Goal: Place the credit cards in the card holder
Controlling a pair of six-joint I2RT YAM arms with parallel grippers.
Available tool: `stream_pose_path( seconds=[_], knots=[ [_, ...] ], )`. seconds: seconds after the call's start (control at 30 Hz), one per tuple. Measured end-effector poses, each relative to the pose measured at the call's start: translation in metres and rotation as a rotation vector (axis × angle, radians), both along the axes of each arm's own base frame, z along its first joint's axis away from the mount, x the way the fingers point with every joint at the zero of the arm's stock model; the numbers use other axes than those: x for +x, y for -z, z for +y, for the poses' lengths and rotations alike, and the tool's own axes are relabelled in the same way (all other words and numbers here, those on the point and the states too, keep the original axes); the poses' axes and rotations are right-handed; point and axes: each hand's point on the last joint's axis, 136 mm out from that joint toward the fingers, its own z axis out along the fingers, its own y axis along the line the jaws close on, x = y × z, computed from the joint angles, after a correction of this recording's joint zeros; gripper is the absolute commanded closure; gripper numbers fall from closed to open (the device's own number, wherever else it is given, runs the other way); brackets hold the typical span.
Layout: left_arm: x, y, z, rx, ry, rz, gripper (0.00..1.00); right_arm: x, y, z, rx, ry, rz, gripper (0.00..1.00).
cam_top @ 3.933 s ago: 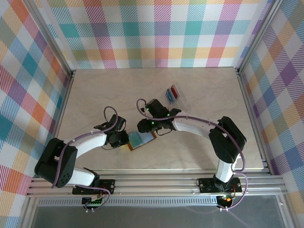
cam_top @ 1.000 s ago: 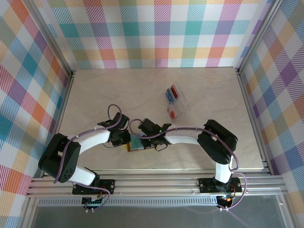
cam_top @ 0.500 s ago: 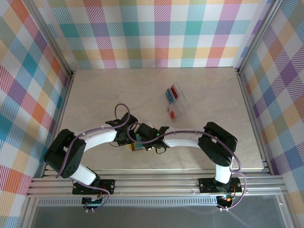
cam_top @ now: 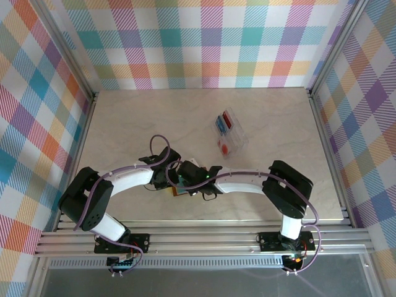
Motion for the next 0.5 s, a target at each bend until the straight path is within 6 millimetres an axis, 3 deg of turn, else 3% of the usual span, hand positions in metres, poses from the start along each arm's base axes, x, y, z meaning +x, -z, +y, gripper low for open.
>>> stream_pose_path(
  seconds=[0.1, 0.17, 0.37, 0.5],
  knots=[
    [0.0, 0.0, -0.001, -0.002, 0.0, 0.001, 0.86, -0.004, -0.011, 0.009, 0.064, -0.039, 0.002, 0.71],
    [0.0, 0.0, -0.001, -0.005, -0.003, 0.003, 0.86, -0.006, -0.015, 0.017, 0.103, -0.056, 0.014, 0.75],
    [0.001, -0.003, -0.003, -0.022, -0.014, -0.002, 0.85, -0.006, -0.014, 0.022, 0.19, -0.082, 0.098, 0.76],
    [0.002, -0.005, -0.007, -0.053, -0.015, -0.006, 0.85, -0.004, -0.011, 0.024, 0.24, -0.081, 0.148, 0.71]
  ],
)
